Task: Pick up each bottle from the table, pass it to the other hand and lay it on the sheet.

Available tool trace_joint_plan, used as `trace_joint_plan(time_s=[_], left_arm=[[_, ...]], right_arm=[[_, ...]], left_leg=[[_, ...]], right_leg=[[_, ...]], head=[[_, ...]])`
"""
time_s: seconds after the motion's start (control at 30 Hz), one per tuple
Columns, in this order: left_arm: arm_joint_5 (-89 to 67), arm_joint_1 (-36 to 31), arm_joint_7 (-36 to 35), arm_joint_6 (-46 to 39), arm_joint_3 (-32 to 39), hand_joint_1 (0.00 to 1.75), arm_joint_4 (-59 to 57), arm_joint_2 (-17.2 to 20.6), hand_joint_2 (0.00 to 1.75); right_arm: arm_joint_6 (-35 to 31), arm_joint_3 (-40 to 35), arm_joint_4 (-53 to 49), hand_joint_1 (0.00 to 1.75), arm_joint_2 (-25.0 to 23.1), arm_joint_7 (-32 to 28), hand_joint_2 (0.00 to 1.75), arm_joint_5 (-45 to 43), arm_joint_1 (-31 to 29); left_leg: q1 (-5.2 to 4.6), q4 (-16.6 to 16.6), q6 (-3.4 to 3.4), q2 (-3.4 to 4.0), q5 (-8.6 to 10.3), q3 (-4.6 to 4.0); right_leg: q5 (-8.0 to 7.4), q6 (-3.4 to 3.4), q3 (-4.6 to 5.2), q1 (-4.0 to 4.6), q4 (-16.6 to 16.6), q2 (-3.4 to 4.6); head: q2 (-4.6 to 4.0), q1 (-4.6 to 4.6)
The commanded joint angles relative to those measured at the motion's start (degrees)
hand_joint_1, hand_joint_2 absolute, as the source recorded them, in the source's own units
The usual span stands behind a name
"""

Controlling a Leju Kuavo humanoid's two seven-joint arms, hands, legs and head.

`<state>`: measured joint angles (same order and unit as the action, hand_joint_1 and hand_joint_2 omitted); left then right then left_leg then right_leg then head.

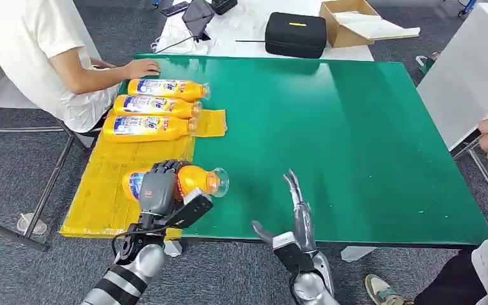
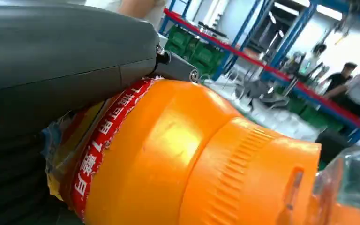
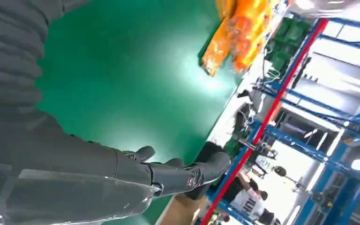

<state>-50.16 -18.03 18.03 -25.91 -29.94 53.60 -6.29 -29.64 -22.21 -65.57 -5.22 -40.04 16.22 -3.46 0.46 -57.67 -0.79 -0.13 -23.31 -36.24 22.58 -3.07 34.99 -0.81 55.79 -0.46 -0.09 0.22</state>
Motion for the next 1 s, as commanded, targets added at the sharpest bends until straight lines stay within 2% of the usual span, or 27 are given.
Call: trace_joint_plan(time_s=[0.03, 0.2, 0.33, 0.37, 0.4, 0.43, 0.5, 0.53, 0.57, 0.6, 0.63, 0.7, 0.73, 0.87, 1.0], left_arm=[[-4.1, -10.0, -1.8, 6.9, -5.1, 1.75, -20.5, 2.2, 1.75], [-4.0, -10.3, -1.8, 7.2, -5.1, 1.75, -21.2, 2.2, 1.75], [-4.8, -15.1, -2.9, 13.0, -5.9, 1.75, -28.4, 0.6, 1.75], [-4.6, -15.5, -3.2, 13.7, -5.7, 1.66, -29.0, 0.4, 1.75], [-4.5, -15.9, -3.3, 14.3, -5.5, 1.5, -29.7, 0.3, 1.75], [-4.2, -16.4, -3.4, 15.4, -5.3, 1.2, -30.9, 0.0, 1.75], [-3.1, -17.0, -3.9, 17.6, -4.3, 1.13, -32.9, -0.2, 1.75], [-3.2, -17.1, -3.8, 17.9, -4.4, 1.05, -33.2, -0.1, 1.75], [-2.8, -17.3, -4.3, 18.9, -4.0, 0.89, -33.9, -0.1, 1.75], [-2.2, -17.4, -4.7, 19.8, -3.3, 0.61, -34.4, -0.2, 1.75], [-1.9, -17.4, -4.9, 20.1, -3.0, 0.58, -34.6, -0.2, 1.75], [-0.6, -17.7, -5.1, 22.7, -2.0, 0.07, -35.2, -0.5, 1.75], [-0.4, -17.8, -5.0, 23.5, -1.9, 0.0, -35.3, -0.5, 1.75], [0.6, -18.1, -5.2, 26.1, -1.2, 0.0, -35.5, -0.4, 1.75], [4.8, -17.5, -4.7, 30.6, 2.2, 0.0, -35.6, -0.6, 1.75]], right_arm=[[0.6, -2.9, 1.9, 0.0, 0.5, 0.0, 1.75, -2.0, -2.3], [0.6, -3.0, 1.9, 0.0, 0.6, 0.0, 1.75, -2.0, -2.3], [0.3, -3.2, 3.2, 0.0, 0.5, 0.0, 1.75, -3.4, -3.7], [0.3, -3.2, 3.4, 0.0, 0.5, 0.0, 1.75, -3.5, -3.9], [0.3, -3.2, 3.7, 0.0, 0.3, 0.0, 1.75, -3.5, -4.0], [0.5, -3.3, 4.1, 0.0, 0.2, 0.0, 1.75, -3.6, -4.2], [0.6, -3.6, 4.5, 0.0, 0.2, 0.0, 1.75, -4.0, -4.6], [0.5, -3.7, 4.6, 0.0, 0.2, 0.0, 1.75, -4.1, -4.7], [0.5, -3.8, 4.6, 0.0, 0.2, 0.0, 1.75, -4.4, -4.9], [0.5, -4.0, 4.7, 0.0, 0.3, 0.0, 1.75, -4.6, -5.2], [0.4, -4.1, 4.9, 0.0, 0.3, 0.0, 1.75, -4.6, -5.3], [0.7, -4.1, 5.4, 0.0, 0.3, 0.0, 1.75, -4.7, -5.5], [0.8, -4.1, 5.5, 0.0, 0.3, 0.0, 1.75, -4.8, -5.5], [1.1, -4.4, 5.9, 0.0, 0.1, 0.0, 1.75, -4.8, -5.5], [1.0, -4.9, 6.6, 0.0, -0.1, 0.0, 1.75, -4.9, -5.8]], left_leg=[[0.03, 0.0, 0.03, 0.02, -0.06, 0.22], [0.04, 0.0, 0.02, 0.11, -0.08, 0.15], [0.04, 0.0, 0.02, 0.02, -0.04, 0.12], [0.09, -0.1, 0.04, 0.07, -0.15, 0.35], [0.08, -0.1, 0.03, 0.07, -0.1, 0.23], [0.03, 0.0, 0.02, 0.05, -0.04, 0.15], [0.04, 0.0, 0.05, 0.1, 0.0, 0.19], [0.06, 0.0, 0.05, 0.13, -0.02, 0.24], [0.03, 0.0, 0.06, 0.12, 0.01, 0.22], [0.04, 0.0, 0.07, 0.14, 0.0, 0.27], [0.03, 0.0, 0.1, 0.17, 0.04, 0.27], [0.03, 0.0, 0.1, 0.2, 0.03, 0.37], [0.02, 0.0, 0.09, 0.19, 0.04, 0.39], [0.06, 0.0, 0.11, 0.44, -0.02, 0.52], [0.05, 0.1, 0.11, 0.29, 0.06, 0.46]], right_leg=[[0.05, 0.1, -0.22, 0.04, 0.0, 0.03], [0.04, 0.09, -0.13, 0.04, 0.0, 0.13], [0.02, 0.08, -0.14, 0.05, 0.0, 0.03], [0.11, 0.19, -0.36, 0.1, 0.1, 0.09], [0.05, 0.15, -0.23, 0.09, 0.0, 0.09], [0.01, 0.09, -0.16, 0.04, 0.0, 0.07], [-0.02, 0.11, -0.18, 0.05, 0.0, 0.12], [-0.04, 0.17, -0.21, 0.06, 0.0, 0.16], [-0.1, 0.23, -0.17, 0.04, 0.0, 0.14], [-0.09, 0.26, -0.21, 0.06, 0.0, 0.16], [-0.12, 0.25, -0.21, 0.04, 0.0, 0.19], [-0.12, 0.26, -0.29, 0.05, 0.0, 0.22], [-0.12, 0.25, -0.3, 0.03, 0.0, 0.21], [-0.13, 0.34, -0.34, 0.08, 0.0, 0.32], [-0.15, 0.32, -0.35, 0.06, 0.0, 0.16]], head=[[0.0, 0.0], [0.0, 0.0], [0.0, 0.02], [0.0, 0.0], [0.0, 0.0], [0.0, 0.04], [0.0, 0.0], [0.0, 0.02], [0.0, 0.0], [0.0, 0.02], [0.0, 0.02], [0.0, 0.02], [0.0, 0.02], [0.0, 0.0], [0.0, 0.0]])
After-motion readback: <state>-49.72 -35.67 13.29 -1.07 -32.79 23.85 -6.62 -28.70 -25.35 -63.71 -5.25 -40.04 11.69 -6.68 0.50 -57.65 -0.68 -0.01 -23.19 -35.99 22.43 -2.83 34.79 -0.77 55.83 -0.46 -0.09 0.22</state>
